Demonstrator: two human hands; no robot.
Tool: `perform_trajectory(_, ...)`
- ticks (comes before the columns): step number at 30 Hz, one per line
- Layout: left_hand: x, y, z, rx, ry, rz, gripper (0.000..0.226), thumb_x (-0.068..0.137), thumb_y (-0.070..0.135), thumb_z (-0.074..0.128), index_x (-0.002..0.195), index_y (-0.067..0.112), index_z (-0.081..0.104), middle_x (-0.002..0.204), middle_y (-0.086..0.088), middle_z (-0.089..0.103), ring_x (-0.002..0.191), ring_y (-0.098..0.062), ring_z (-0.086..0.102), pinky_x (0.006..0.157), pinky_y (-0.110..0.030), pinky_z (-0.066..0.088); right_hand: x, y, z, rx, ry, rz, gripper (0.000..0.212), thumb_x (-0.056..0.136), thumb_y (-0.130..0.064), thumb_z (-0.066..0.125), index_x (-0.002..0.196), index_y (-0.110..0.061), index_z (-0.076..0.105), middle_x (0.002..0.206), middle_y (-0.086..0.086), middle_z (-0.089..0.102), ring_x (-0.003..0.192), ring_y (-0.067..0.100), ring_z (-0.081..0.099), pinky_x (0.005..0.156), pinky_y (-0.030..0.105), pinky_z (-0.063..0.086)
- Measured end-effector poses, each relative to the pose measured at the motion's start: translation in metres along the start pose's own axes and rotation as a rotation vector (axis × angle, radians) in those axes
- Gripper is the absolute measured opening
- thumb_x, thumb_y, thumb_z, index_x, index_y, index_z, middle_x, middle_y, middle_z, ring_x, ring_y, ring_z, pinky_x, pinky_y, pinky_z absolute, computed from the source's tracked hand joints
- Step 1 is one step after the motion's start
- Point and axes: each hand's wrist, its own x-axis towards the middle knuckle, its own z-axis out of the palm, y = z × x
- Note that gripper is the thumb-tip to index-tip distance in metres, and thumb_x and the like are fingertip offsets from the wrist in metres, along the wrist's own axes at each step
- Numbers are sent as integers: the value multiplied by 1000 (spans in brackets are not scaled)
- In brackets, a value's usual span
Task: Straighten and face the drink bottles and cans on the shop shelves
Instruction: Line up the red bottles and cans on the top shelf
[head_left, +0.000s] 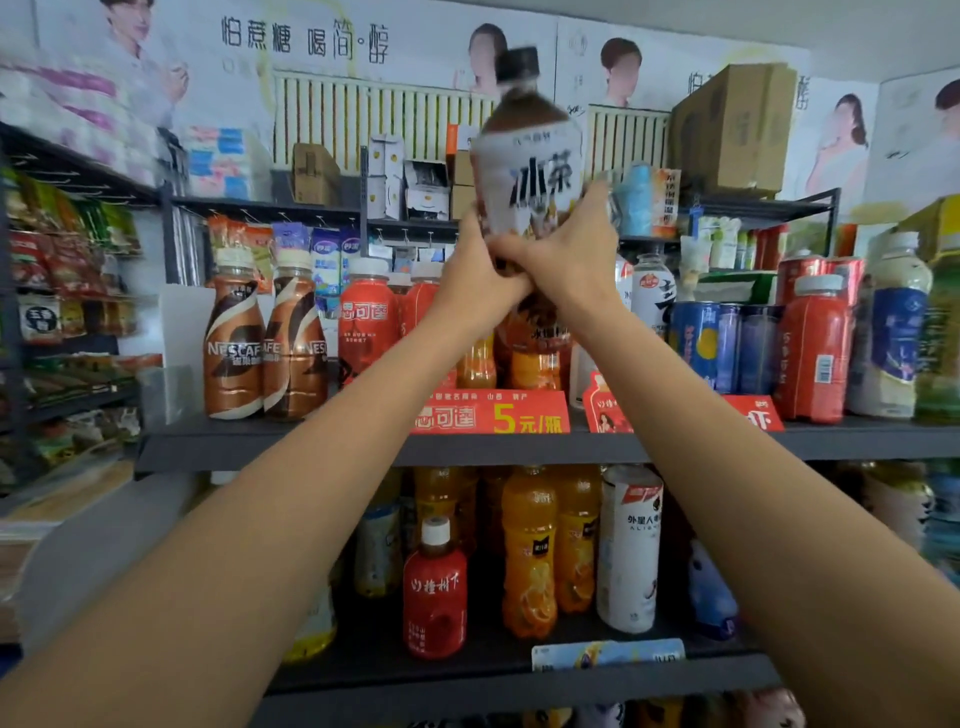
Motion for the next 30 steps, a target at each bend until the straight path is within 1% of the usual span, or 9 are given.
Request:
perform_trajectory(6, -37, 20, -47, -144, -28, -4, 64, 76, 7, 68, 133, 10, 40, 117, -4, 60, 109, -17, 59, 89, -28, 52, -36, -51, 0, -101, 17, -65, 98, 42, -52, 79, 117, -4, 38, 114, 12, 54, 106, 27, 54, 88, 47, 48)
perform_trajectory(9, -75, 13, -73, -123, -53, -80, 63, 68, 15, 74, 125, 5, 47, 108, -3, 62, 102, -16, 62, 87, -29, 53, -74, -61, 8, -164, -49, -65, 100, 40, -64, 71, 114, -5, 38, 115, 14, 52, 107, 29, 53, 88, 45, 48)
perform_trajectory(12, -121, -1, -96, -76, -93, -138, 47, 75, 12, 74, 116, 5, 53, 98, 6, 62, 87, 2, 61, 72, -13, 50, -120, -62, 19, -223, -124, -40, 98, 52, -63, 75, 121, -2, 40, 118, 12, 51, 110, 25, 51, 89, 40, 47)
perform_trajectory(17, -195, -32, -123, -35, -159, -281, 73, 62, 32, 83, 124, 11, 51, 117, 3, 62, 106, -7, 59, 93, -23, 48, -194, -49, 36, -147, -285, 65, 93, 63, -60, 74, 126, -3, 38, 121, 12, 50, 113, 25, 50, 89, 34, 48)
perform_trajectory(20, -228, -46, -133, -12, -224, -352, 63, 70, 27, 79, 123, 17, 48, 107, 16, 59, 94, 8, 55, 83, -10, 48, -223, -41, 41, -84, -394, 112, 102, 53, -78, 66, 126, -11, 43, 121, 6, 53, 114, 21, 51, 89, 30, 50)
perform_trajectory(22, -241, -51, -137, 10, -237, -369, 70, 69, 28, 80, 129, 18, 45, 108, 18, 56, 92, 11, 51, 77, -5, 46, -234, -38, 41, -93, -450, 138, 89, 62, -67, 71, 124, -10, 43, 119, 4, 50, 113, 18, 49, 78, 10, 44)
perform_trajectory(24, -250, -56, -139, 37, -243, -375, 76, 68, 25, 81, 132, 17, 42, 112, 15, 53, 96, 6, 51, 70, 2, 41, -245, -36, 41, -105, -490, 144, 82, 65, -57, 76, 123, -9, 43, 118, 3, 47, 110, 15, 47, 69, 3, 40)
perform_trajectory(27, -272, -78, -141, 57, -281, -375, 84, 63, 24, 83, 134, 14, 40, 119, 11, 52, 110, -4, 49, 76, 3, 39, -272, -23, 45, -90, -542, 149, 86, 60, -53, 81, 123, -10, 42, 120, 4, 49, 110, 14, 48, 76, 10, 41)
perform_trajectory(30, -317, -117, -131, 128, -363, -472, 105, 48, 40, 87, 137, 14, 37, 127, 7, 54, 118, -10, 50, 96, -20, 41, -327, 12, 50, -38, -601, 220, 76, 58, -39, 87, 115, -16, 40, 118, 7, 51, 111, 18, 49, 88, 27, 45)
